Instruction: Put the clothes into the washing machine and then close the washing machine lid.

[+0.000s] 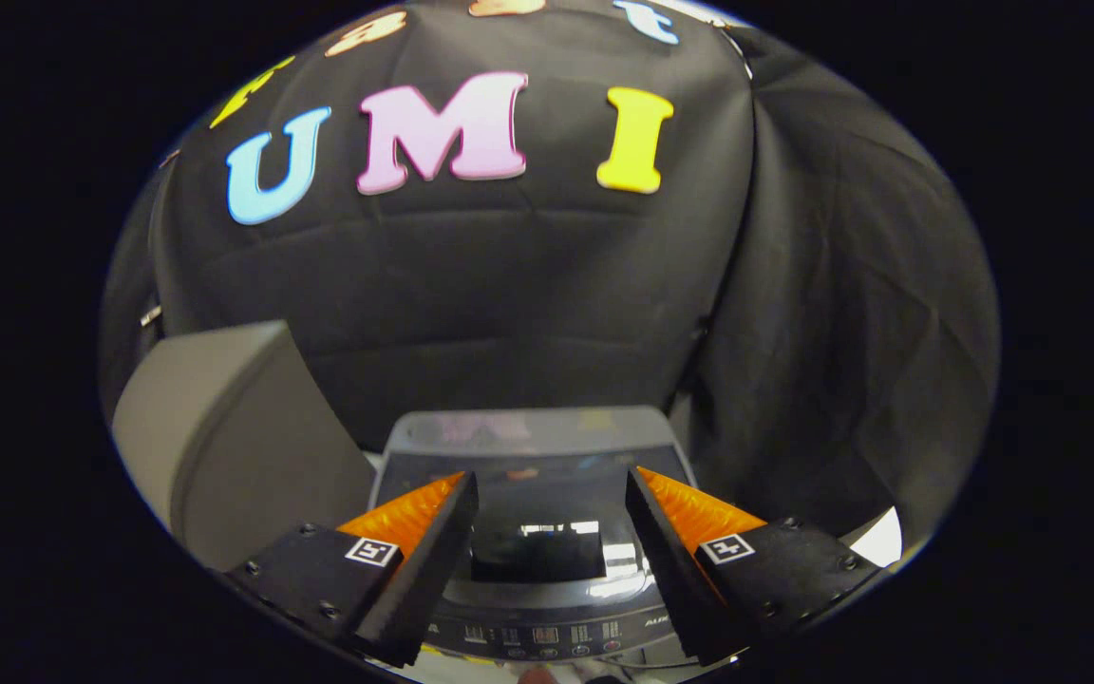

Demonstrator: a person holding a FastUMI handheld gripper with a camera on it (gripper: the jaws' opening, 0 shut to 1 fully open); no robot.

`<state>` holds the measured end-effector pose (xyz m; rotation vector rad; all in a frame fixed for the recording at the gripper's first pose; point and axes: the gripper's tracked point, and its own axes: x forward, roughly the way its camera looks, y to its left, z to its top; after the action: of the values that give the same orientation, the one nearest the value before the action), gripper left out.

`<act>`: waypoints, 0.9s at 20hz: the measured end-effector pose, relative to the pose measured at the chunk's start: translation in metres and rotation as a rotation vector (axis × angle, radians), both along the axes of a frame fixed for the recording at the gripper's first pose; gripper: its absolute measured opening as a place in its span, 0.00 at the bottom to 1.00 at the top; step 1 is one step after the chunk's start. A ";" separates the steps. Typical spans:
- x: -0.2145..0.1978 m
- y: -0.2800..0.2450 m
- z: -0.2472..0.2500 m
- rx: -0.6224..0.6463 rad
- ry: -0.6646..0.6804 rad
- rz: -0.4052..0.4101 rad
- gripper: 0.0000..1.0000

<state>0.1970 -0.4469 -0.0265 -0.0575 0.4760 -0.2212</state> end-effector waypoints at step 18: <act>-0.023 0.117 0.209 -0.077 -0.422 0.215 0.98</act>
<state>0.1742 -0.3304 0.1826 -0.1334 0.0391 -0.0362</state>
